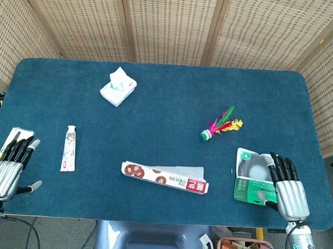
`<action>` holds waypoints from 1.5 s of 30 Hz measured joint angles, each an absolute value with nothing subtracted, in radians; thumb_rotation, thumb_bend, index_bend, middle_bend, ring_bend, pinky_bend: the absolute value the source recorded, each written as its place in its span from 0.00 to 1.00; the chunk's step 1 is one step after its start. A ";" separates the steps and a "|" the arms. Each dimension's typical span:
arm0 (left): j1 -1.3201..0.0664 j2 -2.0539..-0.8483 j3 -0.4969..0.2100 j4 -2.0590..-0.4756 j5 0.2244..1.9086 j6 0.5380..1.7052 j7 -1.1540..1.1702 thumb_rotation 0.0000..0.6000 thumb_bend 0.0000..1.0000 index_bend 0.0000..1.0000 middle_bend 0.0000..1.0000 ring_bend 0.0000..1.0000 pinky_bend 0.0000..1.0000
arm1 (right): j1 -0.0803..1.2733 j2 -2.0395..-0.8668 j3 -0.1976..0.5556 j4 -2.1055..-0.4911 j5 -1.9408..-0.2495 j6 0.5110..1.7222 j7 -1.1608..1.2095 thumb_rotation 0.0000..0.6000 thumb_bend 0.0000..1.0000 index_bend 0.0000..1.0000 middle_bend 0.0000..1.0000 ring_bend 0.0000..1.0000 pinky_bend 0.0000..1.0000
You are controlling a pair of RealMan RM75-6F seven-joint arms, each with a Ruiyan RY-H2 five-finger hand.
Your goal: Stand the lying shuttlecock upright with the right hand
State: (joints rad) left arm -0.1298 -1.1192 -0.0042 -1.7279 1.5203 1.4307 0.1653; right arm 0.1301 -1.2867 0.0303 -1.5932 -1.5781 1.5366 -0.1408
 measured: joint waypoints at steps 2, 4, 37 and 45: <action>-0.130 -1.120 -0.004 -1.727 1.519 1.430 0.165 1.00 0.10 0.00 0.00 0.00 0.00 | 0.130 -1.289 0.031 -1.590 -1.578 1.534 -0.141 1.00 0.17 0.00 0.00 0.00 0.00; -0.129 -1.119 -0.005 -1.726 1.519 1.432 0.165 1.00 0.10 0.00 0.00 0.00 0.00 | 0.130 -1.290 0.031 -1.589 -1.577 1.530 -0.141 1.00 0.17 0.00 0.00 0.00 0.00; -0.128 -1.117 -0.027 -1.713 1.488 1.435 0.147 1.00 0.10 0.00 0.00 0.00 0.00 | 0.287 -1.347 0.182 -1.527 -1.503 1.366 -0.144 1.00 0.17 0.09 0.00 0.00 0.00; -0.134 -1.128 -0.038 -1.694 1.467 1.426 0.143 1.00 0.10 0.00 0.00 0.00 0.00 | 0.482 -1.391 0.317 -1.433 -1.336 1.157 -0.196 1.00 0.17 0.13 0.00 0.00 0.00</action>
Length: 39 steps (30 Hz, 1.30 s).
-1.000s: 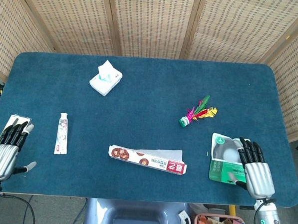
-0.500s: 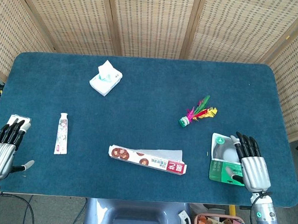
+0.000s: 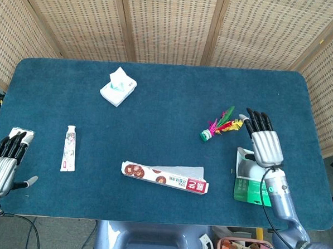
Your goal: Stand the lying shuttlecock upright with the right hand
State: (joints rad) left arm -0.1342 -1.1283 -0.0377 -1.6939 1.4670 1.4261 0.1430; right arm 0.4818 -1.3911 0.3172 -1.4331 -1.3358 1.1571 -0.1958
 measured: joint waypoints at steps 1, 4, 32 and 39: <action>-0.135 -1.130 -0.039 -1.691 1.463 1.423 0.143 1.00 0.10 0.00 0.00 0.00 0.00 | 0.501 -1.399 0.326 -1.414 -1.317 1.136 -0.197 1.00 0.17 0.13 0.00 0.00 0.00; -0.141 -1.137 -0.043 -1.678 1.450 1.411 0.141 1.00 0.10 0.00 0.00 0.00 0.00 | 0.559 -1.430 0.347 -1.331 -1.278 1.075 -0.200 1.00 0.17 0.15 0.00 0.00 0.00; -0.172 -1.189 -0.069 -1.618 1.395 1.375 0.168 1.00 0.10 0.00 0.00 0.00 0.00 | 0.764 -1.818 0.280 -0.561 -1.267 0.851 0.123 1.00 0.17 0.30 0.11 0.00 0.02; -0.170 -1.189 -0.068 -1.616 1.394 1.379 0.167 1.00 0.10 0.00 0.00 0.00 0.00 | 0.785 -1.883 0.264 -0.439 -1.277 0.809 0.188 1.00 0.17 0.30 0.11 0.00 0.02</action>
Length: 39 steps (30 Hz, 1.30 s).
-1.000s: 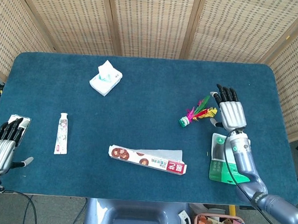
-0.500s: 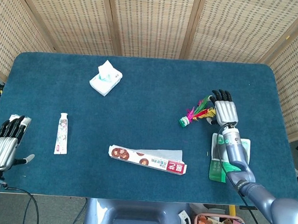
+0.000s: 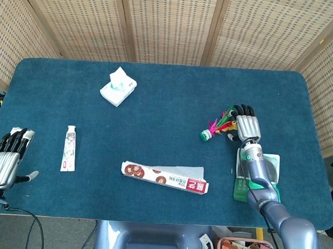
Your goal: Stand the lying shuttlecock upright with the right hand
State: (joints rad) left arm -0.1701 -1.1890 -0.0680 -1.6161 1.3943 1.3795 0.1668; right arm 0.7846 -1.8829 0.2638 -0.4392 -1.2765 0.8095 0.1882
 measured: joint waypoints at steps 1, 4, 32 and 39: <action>-0.170 -1.189 -0.068 -1.616 1.394 1.379 0.167 1.00 0.10 0.00 0.00 0.00 0.00 | 0.787 -1.891 0.261 -0.424 -1.278 0.805 0.196 1.00 0.17 0.30 0.11 0.00 0.02; -0.171 -1.191 -0.066 -1.614 1.394 1.378 0.169 1.00 0.10 0.00 0.00 0.00 0.00 | 0.796 -1.914 0.256 -0.379 -1.283 0.786 0.224 1.00 0.17 0.30 0.11 0.00 0.02; -0.178 -1.201 -0.063 -1.608 1.387 1.368 0.178 1.00 0.10 0.00 0.00 0.00 0.00 | 0.846 -2.014 0.276 -0.193 -1.274 0.770 0.325 1.00 0.32 0.31 0.13 0.00 0.05; -0.176 -1.197 -0.062 -1.614 1.390 1.373 0.176 1.00 0.10 0.00 0.00 0.00 0.00 | 0.848 -2.017 0.287 -0.188 -1.263 0.764 0.315 1.00 0.34 0.31 0.13 0.00 0.05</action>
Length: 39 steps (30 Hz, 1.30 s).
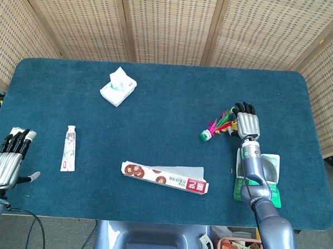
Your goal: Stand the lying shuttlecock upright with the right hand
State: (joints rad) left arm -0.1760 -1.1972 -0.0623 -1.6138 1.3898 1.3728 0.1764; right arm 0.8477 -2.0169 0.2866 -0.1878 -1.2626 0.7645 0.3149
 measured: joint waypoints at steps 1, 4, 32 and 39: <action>-0.176 -1.197 -0.062 -1.614 1.390 1.373 0.176 1.00 0.10 0.00 0.00 0.00 0.00 | 0.847 -2.017 0.287 -0.189 -1.262 0.762 0.315 1.00 0.34 0.31 0.13 0.00 0.05; -0.175 -1.196 -0.062 -1.614 1.389 1.373 0.174 1.00 0.10 0.00 0.00 0.00 0.00 | 0.846 -2.017 0.287 -0.190 -1.262 0.759 0.311 1.00 0.36 0.31 0.13 0.00 0.05; -0.172 -1.184 -0.056 -1.626 1.398 1.378 0.162 1.00 0.10 0.00 0.00 0.00 0.00 | 0.809 -2.031 0.285 -0.202 -1.263 0.802 0.319 1.00 0.52 0.31 0.13 0.00 0.05; -0.172 -1.181 -0.053 -1.633 1.406 1.378 0.158 1.00 0.10 0.00 0.00 0.00 0.00 | 0.786 -2.025 0.285 -0.232 -1.262 0.822 0.316 1.00 0.50 0.31 0.13 0.00 0.05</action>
